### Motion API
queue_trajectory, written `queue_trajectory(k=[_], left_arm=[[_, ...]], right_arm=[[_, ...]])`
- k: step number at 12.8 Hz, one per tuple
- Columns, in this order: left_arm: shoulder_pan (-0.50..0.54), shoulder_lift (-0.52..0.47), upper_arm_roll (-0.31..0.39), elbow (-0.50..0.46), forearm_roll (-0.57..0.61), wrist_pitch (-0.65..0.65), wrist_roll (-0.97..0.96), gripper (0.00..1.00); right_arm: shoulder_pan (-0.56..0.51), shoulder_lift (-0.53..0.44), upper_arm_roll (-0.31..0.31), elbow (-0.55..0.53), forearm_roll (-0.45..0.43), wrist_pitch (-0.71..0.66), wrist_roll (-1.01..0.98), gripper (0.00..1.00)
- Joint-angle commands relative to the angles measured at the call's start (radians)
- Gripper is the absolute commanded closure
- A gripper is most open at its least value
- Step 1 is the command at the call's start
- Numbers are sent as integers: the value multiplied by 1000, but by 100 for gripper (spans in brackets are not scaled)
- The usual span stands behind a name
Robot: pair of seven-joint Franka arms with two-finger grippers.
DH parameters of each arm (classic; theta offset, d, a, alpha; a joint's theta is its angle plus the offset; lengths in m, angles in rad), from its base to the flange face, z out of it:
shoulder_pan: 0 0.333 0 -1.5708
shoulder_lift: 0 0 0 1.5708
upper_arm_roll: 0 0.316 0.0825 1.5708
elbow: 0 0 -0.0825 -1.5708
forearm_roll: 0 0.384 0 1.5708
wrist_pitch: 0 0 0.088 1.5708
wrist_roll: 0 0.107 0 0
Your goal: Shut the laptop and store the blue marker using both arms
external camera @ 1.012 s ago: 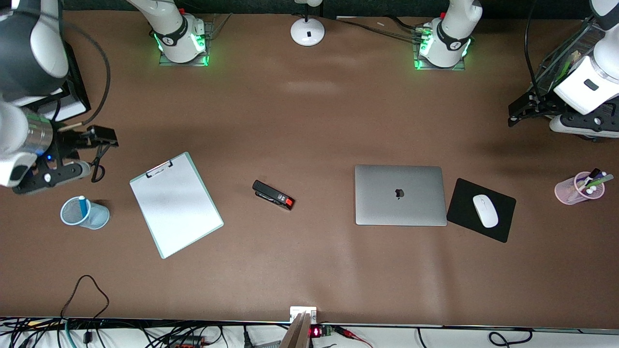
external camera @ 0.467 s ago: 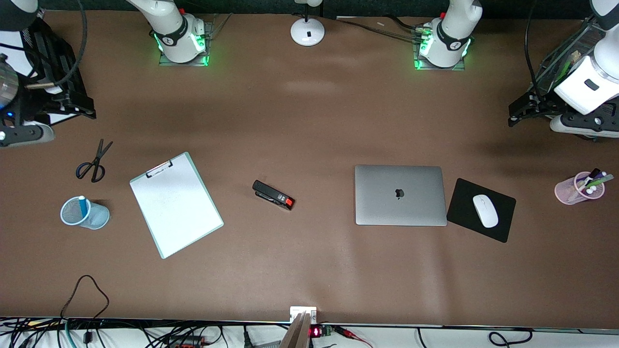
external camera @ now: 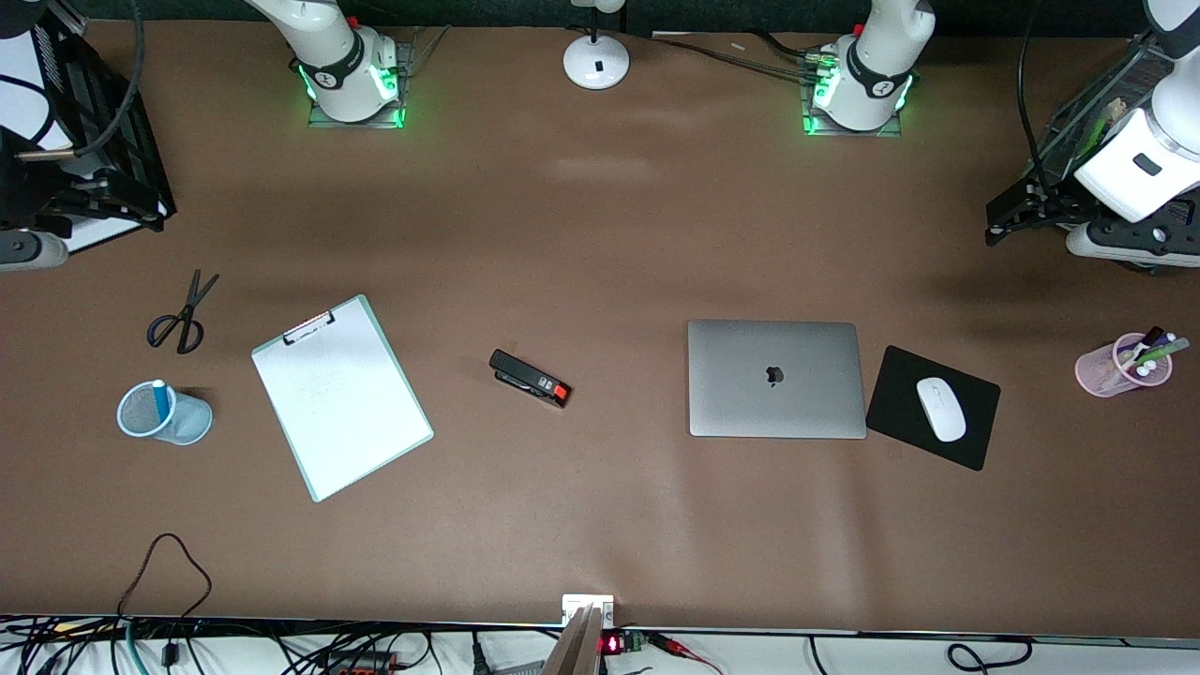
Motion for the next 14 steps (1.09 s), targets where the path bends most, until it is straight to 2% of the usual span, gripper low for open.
queue_trajectory(k=[1, 4, 7, 8, 14], left_arm=[[2, 18, 1, 35, 19, -25, 19, 0], [2, 18, 3, 35, 19, -25, 19, 0], [5, 18, 4, 35, 19, -25, 19, 0], [5, 18, 4, 35, 19, -25, 19, 0], [5, 18, 4, 35, 20, -25, 19, 0]], right_arm=[[-11, -28, -1, -36, 25, 44, 38, 0], [-12, -71, -3, -122, 33, 120, 39, 0], [-9, -230, -1, -381, 39, 307, 39, 0], [-9, -264, -1, -433, 39, 344, 39, 0], [-9, -275, -4, -432, 40, 323, 35, 0]])
